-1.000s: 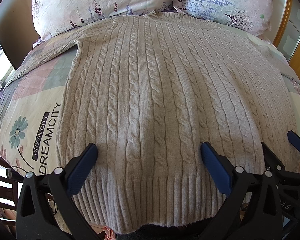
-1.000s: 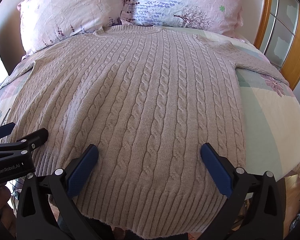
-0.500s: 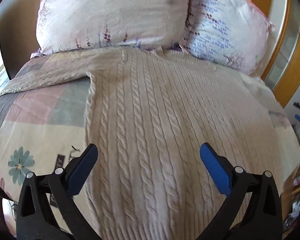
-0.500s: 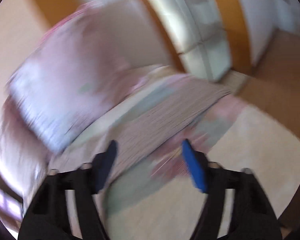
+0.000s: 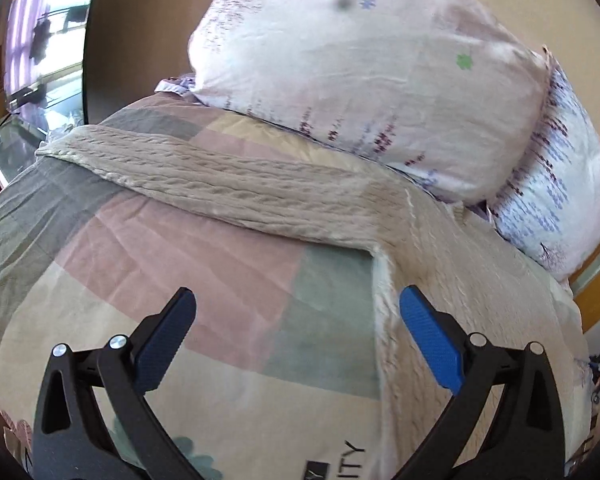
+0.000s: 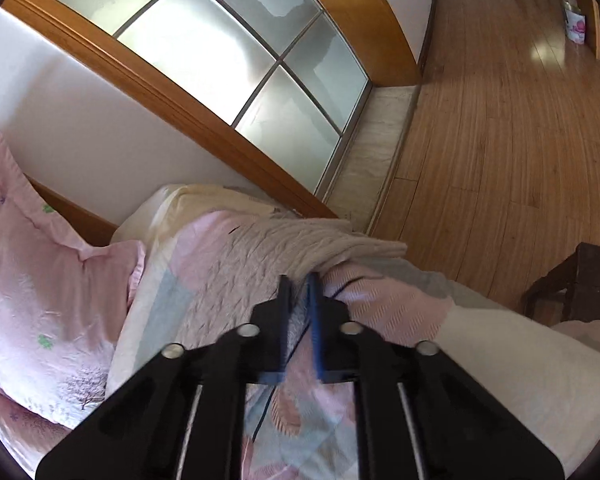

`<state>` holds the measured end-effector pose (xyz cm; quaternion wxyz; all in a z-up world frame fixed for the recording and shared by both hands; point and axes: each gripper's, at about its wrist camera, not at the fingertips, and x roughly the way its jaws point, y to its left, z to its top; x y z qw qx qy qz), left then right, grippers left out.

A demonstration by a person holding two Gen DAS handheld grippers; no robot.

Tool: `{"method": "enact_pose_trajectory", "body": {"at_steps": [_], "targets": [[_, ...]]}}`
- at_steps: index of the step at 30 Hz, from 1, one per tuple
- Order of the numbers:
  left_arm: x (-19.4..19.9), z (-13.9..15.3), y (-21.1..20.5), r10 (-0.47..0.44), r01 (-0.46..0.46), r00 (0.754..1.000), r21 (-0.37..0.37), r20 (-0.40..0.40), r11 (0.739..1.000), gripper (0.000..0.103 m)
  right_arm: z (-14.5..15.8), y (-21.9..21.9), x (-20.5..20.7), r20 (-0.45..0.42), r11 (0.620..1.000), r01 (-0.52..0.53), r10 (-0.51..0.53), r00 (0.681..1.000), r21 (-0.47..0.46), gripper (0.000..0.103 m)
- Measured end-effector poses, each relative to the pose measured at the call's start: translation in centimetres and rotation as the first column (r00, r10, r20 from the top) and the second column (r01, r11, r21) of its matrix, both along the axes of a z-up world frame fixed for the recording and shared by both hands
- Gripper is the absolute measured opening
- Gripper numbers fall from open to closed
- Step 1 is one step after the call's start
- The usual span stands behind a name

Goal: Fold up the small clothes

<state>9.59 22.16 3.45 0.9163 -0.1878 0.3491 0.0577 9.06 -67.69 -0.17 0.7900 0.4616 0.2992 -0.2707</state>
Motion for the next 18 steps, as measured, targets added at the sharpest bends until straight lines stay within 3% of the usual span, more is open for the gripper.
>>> {"method": "enact_pose_trajectory", "body": {"at_steps": [1, 3, 6, 8, 10, 12, 14, 15, 16, 18], "targets": [[0.0, -0.1, 0.9, 0.009, -0.009, 1.0, -0.015, 0.001, 1.0, 0.101, 1.0, 0.8, -0.2, 0.027, 0.999, 0.002, -0.001, 1.0, -0.044, 0.006], [0.0, -0.2, 2.8, 0.027, -0.026, 1.0, -0.069, 0.013, 0.997, 0.101, 5.1, 4.7, 0.3, 0.115, 0.975, -0.054, 0.081, 0.99, -0.217, 0.006], [0.0, -0.4, 5.7, 0.077, -0.068, 0.996, -0.158, 0.051, 0.985, 0.101, 10.6, 13.4, 1.5, 0.236, 0.905, -0.208, 0.308, 0.922, -0.371, 0.006], [0.3, -0.6, 7.5, 0.127, -0.113, 0.99, -0.196, 0.06, 0.974, 0.101, 13.7, 21.9, 2.8, 0.278, 0.811, -0.357, 0.516, 0.81, -0.464, 0.006], [0.4, -0.9, 8.7, 0.17, -0.152, 0.984, -0.222, 0.061, 0.963, 0.101, 14.8, 29.7, 3.7, 0.269, 0.699, -0.484, 0.677, 0.685, -0.527, 0.006], [0.9, -1.4, 9.6, 0.206, -0.189, 0.977, -0.251, 0.044, 0.949, 0.101, 13.7, 38.8, 4.9, 0.219, 0.54, -0.648, 0.831, 0.511, -0.537, 0.007], [1.1, -1.7, 10.4, 0.223, -0.205, 0.974, -0.282, 0.033, 0.937, 0.098, 10.8, 47.3, 5.8, 0.133, 0.331, -0.818, 0.943, 0.305, -0.47, 0.012], [1.2, -1.8, 10.8, 0.234, -0.214, 0.972, -0.299, 0.033, 0.93, 0.092, 9.6, 50.1, 5.7, 0.103, 0.257, -0.86, 0.966, 0.237, -0.441, 0.015], [1.3, -1.8, 11.3, 0.246, -0.224, 0.969, -0.307, 0.031, 0.925, 0.088, 8.7, 51.9, 5.4, 0.088, 0.224, -0.874, 0.975, 0.206, -0.431, 0.015], [1.5, -1.9, 12.3, 0.274, -0.25, 0.961, -0.322, 0.03, 0.913, 0.083, 8.2, 52.4, 4.9, 0.101, 0.241, -0.867, 0.97, 0.22, -0.436, 0.023]]}}
